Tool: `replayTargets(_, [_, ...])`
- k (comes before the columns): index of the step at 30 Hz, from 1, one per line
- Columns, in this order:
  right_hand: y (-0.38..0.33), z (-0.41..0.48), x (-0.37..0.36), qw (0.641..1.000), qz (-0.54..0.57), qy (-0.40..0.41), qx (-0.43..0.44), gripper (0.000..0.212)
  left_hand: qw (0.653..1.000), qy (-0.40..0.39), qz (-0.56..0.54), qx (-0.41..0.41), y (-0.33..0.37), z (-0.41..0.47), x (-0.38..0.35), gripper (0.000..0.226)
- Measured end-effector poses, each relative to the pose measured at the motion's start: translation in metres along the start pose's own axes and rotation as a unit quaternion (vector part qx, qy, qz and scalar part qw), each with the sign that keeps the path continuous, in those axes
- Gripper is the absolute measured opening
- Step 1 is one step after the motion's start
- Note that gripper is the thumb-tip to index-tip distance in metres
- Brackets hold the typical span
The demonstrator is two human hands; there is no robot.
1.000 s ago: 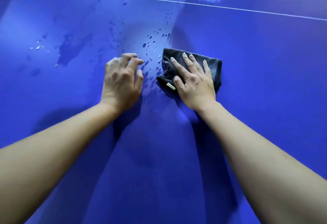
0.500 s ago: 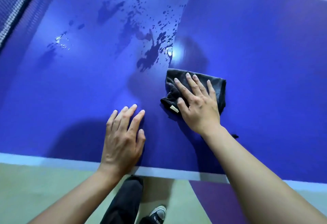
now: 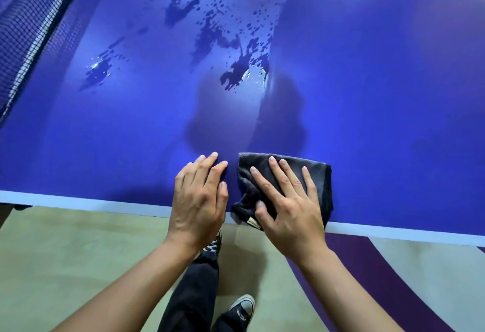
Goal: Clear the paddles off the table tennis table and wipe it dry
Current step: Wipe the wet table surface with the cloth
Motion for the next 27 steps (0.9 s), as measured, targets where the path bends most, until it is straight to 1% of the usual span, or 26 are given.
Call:
replayTargets(4, [-0.004,0.024,-0.006,1.000,-0.025,-0.005,0.014,0.064,0.999,0.046,0.001,0.005,-0.015,0.017,0.011,0.037])
replayTargets(6, [-0.007,0.052,-0.010,1.000,-0.027,0.001,0.001,0.063,0.998,0.056,0.006,0.014,-0.027,0.033,0.013,0.038])
replayTargets(10, [-0.002,0.124,-0.016,0.999,-0.031,0.000,-0.039,0.061,0.999,0.035,0.017,0.023,-0.049,0.076,0.011,0.043])
replayTargets(14, [0.013,0.195,-0.020,0.998,-0.044,0.005,-0.050,0.058,0.999,0.020,0.024,0.019,-0.070,0.137,0.006,0.047])
replayTargets(22, [0.064,0.319,-0.018,0.994,-0.044,0.008,-0.098,0.058,0.999,0.011,0.050,-0.005,-0.098,0.280,-0.007,0.051])
replayTargets(27, [0.095,0.379,-0.014,0.992,-0.042,0.000,-0.117,0.057,0.998,-0.015,0.065,-0.005,-0.115,0.339,-0.010,0.057])
Point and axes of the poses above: each hand's wrist, its own z-axis towards the middle knuckle, its own x-axis out of the back of the hand, y = z × x, the point moved 9 cm from there along z, towards the middle knuckle, and after that the axes turned 1 degree about -x, right-handed, at the moved point
